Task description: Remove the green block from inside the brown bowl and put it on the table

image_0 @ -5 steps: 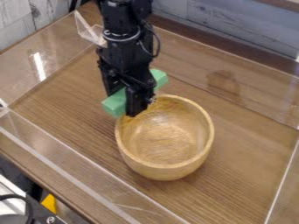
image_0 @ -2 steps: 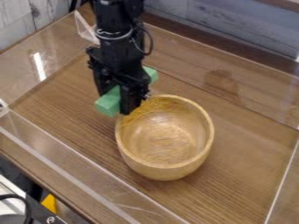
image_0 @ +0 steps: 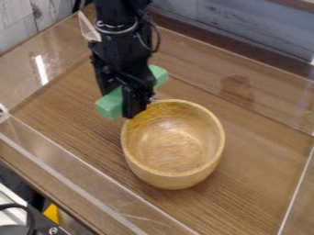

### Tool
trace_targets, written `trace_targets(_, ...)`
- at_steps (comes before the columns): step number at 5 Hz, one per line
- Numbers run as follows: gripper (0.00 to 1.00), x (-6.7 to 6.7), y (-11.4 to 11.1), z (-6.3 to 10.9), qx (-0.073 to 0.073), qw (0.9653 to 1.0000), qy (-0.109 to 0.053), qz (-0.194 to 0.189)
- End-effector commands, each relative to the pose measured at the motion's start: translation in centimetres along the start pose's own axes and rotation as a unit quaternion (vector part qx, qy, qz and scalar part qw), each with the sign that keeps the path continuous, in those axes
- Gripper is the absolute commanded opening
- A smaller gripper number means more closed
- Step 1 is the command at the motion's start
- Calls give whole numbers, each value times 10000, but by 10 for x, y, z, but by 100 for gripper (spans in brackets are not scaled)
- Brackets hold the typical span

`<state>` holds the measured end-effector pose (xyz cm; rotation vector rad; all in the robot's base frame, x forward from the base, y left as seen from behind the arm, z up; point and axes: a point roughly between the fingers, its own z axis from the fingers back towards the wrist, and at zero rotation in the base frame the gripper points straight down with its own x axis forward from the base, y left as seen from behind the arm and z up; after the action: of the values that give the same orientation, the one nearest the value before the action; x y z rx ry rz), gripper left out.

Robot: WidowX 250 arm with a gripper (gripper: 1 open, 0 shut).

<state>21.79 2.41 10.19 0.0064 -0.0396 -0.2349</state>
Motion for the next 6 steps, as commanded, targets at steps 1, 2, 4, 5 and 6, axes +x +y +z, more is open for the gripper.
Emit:
trace_targets(1, 0, 1, 5, 20, 109, 9997, -187, -93)
trace_targets(2, 0, -2, 8, 31, 129, 9996, -207, -145)
trace_targets(4, 0, 0, -4, 27, 202, 9989, -229, 343)
trace_targets(5, 0, 5, -19, 16, 278, 9962, -225, 800)
trace_targets(6, 0, 9, -26, 8, 328, 9981, -225, 476)
